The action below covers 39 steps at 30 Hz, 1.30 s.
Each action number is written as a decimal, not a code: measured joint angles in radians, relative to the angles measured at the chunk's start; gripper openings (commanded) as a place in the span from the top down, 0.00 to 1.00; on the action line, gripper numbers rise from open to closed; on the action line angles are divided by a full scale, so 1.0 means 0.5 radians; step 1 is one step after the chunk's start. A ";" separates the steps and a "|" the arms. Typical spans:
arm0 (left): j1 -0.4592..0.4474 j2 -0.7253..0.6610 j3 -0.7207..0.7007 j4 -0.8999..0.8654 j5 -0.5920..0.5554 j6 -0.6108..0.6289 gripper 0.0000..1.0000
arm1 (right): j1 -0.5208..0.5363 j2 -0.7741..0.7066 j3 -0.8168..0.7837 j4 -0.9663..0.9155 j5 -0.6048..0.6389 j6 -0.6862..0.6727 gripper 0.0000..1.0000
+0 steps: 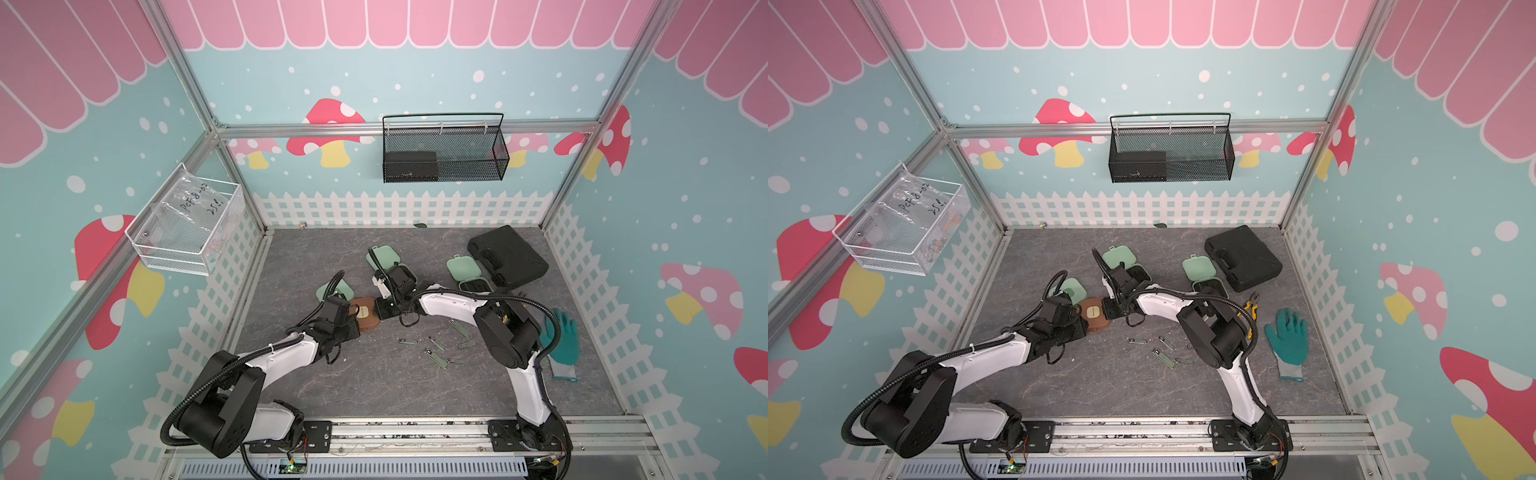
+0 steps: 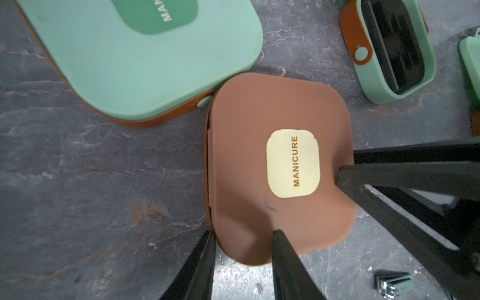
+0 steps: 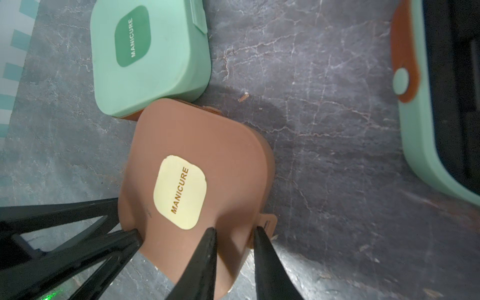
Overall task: Organize nail clipper sets
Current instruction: Close the storage box at the center of the board.
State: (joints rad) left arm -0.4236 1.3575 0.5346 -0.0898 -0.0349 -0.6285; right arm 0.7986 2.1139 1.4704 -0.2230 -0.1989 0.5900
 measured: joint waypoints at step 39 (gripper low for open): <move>0.040 0.353 0.027 0.529 -0.127 -0.159 0.55 | -0.163 -0.074 -0.842 1.382 -0.566 0.605 0.73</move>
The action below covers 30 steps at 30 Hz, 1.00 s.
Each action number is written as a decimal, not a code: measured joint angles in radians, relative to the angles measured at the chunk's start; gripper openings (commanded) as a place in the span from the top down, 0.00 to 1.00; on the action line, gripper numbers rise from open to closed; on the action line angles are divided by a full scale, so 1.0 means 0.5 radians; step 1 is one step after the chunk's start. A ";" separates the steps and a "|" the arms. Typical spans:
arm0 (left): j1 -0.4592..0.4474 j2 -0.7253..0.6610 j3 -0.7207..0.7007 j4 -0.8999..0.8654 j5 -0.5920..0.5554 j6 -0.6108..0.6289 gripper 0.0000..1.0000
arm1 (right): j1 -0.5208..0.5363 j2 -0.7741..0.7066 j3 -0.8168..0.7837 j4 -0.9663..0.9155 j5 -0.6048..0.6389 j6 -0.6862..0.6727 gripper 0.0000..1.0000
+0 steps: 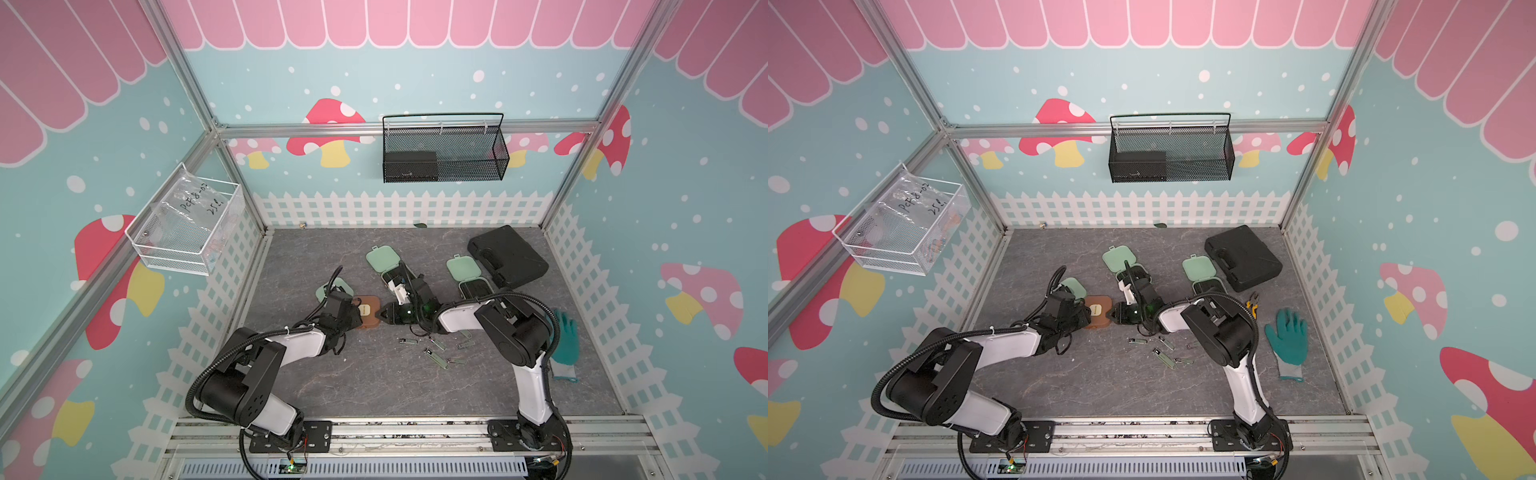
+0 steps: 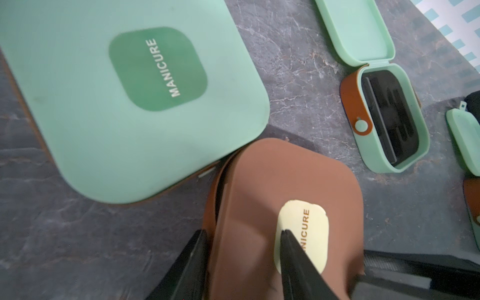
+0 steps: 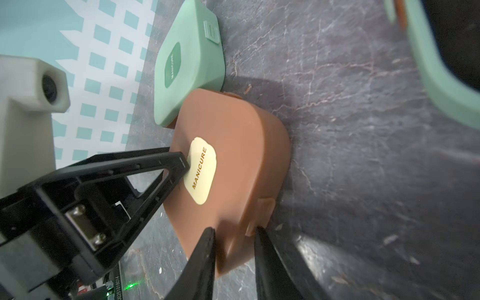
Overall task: Organize nail clipper sets
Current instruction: Close the storage box at the center of the board, then move the storage box to the center of the board.
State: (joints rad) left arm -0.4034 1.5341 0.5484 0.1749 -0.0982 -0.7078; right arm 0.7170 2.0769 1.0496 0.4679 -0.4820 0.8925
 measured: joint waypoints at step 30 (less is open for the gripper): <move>0.272 -0.513 0.298 -1.199 -0.388 -0.024 0.38 | 0.208 0.379 0.761 -0.503 -0.164 0.014 0.61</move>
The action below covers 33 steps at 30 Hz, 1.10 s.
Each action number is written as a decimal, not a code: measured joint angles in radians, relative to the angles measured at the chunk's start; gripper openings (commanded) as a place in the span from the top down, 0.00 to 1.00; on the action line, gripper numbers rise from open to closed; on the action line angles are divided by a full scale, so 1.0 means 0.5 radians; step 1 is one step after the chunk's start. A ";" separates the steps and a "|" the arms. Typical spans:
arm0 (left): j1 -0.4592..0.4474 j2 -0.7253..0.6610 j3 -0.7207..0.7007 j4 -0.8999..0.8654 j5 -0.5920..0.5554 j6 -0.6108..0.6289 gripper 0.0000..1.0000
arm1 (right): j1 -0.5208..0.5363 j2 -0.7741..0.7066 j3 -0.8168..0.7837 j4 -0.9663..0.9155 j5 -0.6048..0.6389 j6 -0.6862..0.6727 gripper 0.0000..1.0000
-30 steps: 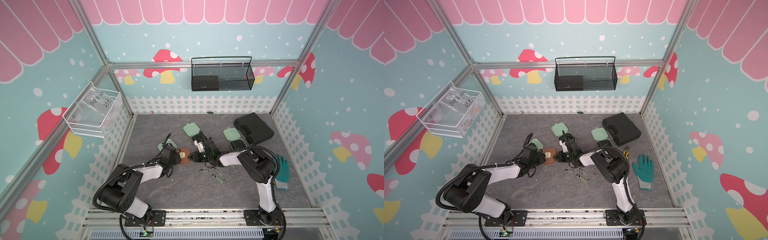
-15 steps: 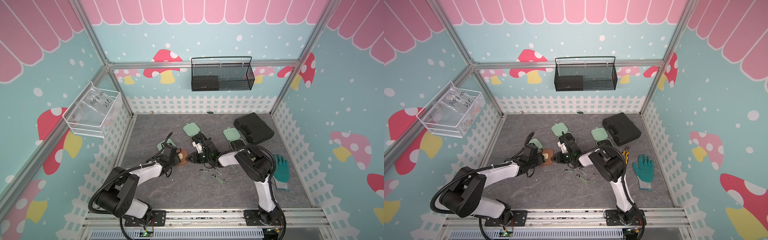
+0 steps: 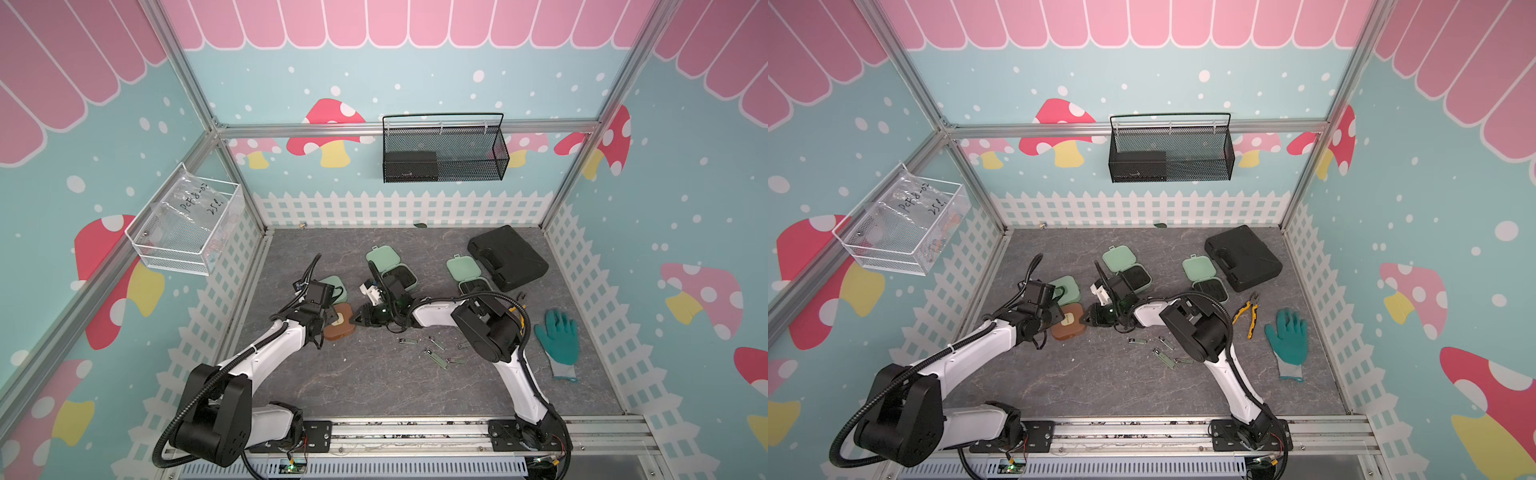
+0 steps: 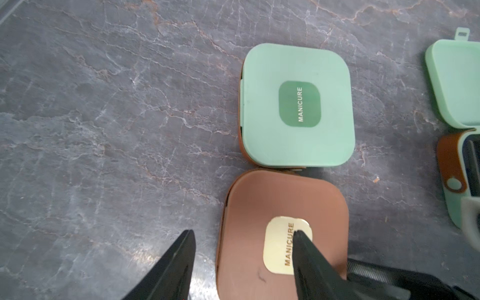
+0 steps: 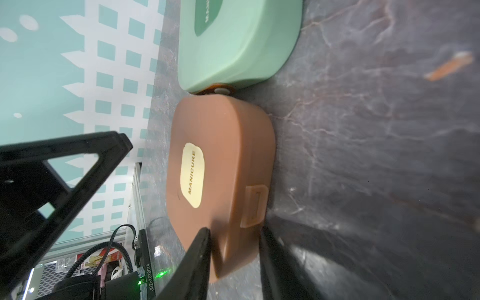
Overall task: Organize nail clipper sets
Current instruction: Move the storage box to the center of the board.
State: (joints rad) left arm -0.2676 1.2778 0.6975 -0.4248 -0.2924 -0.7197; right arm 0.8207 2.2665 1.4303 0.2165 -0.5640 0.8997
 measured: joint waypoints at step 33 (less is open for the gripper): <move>-0.204 -0.179 0.089 -0.128 0.383 -0.072 0.46 | -0.623 0.404 1.417 -1.743 1.092 -1.620 0.57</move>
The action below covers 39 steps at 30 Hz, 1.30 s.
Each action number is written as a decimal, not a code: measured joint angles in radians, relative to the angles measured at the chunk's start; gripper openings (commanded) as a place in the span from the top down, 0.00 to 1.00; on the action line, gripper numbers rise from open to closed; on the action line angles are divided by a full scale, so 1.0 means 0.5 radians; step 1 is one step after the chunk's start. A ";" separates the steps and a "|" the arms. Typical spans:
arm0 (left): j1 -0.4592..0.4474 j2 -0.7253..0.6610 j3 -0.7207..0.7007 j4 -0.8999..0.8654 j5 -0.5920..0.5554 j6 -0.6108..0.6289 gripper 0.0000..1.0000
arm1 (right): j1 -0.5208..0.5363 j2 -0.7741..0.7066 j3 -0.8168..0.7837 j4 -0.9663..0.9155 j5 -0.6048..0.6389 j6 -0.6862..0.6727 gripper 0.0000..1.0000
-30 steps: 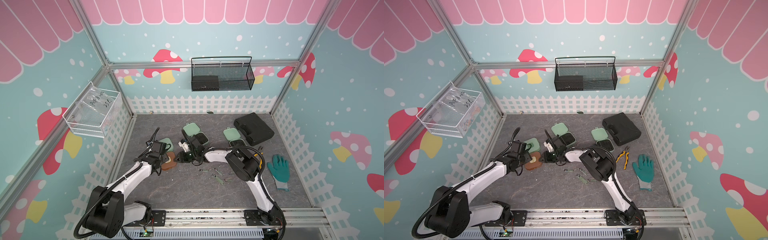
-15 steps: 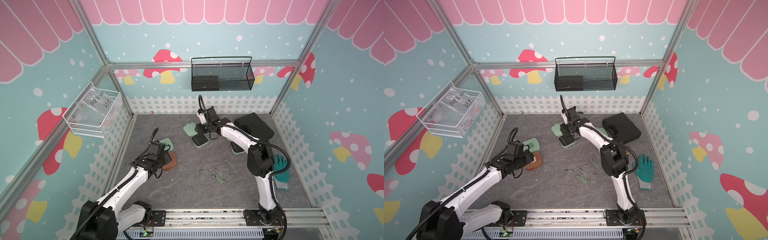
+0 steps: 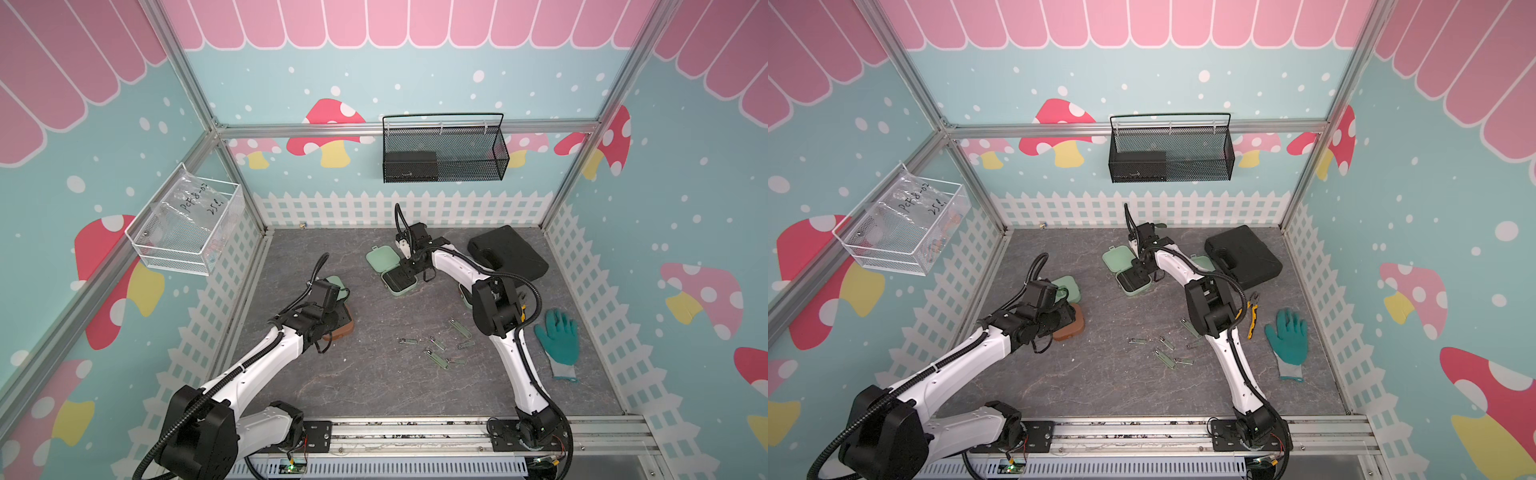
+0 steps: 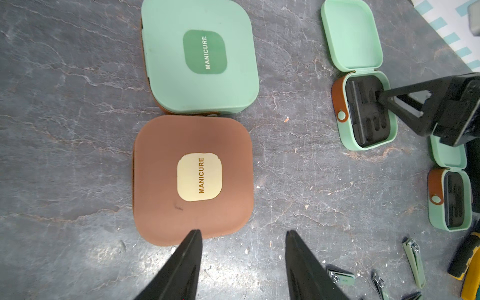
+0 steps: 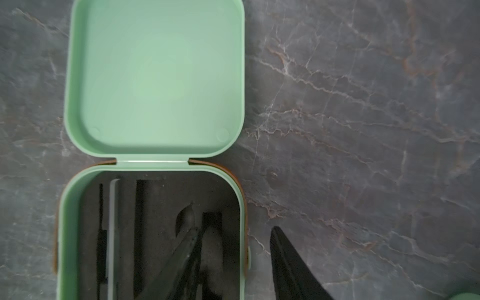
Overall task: Organize nail clipper sets
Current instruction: Move the storage box to the center of the board.
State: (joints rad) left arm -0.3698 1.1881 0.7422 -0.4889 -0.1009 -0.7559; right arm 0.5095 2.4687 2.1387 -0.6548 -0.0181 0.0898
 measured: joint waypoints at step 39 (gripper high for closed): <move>-0.146 -0.002 -0.048 -0.031 0.047 -0.105 0.46 | 0.516 -1.058 -1.937 0.958 -0.050 0.300 0.74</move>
State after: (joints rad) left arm -0.4427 1.1873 0.7181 -0.5041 -0.0776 -0.8082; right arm 0.7673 1.9396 1.1702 -0.1761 -0.0433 0.2398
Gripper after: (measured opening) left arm 0.539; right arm 0.244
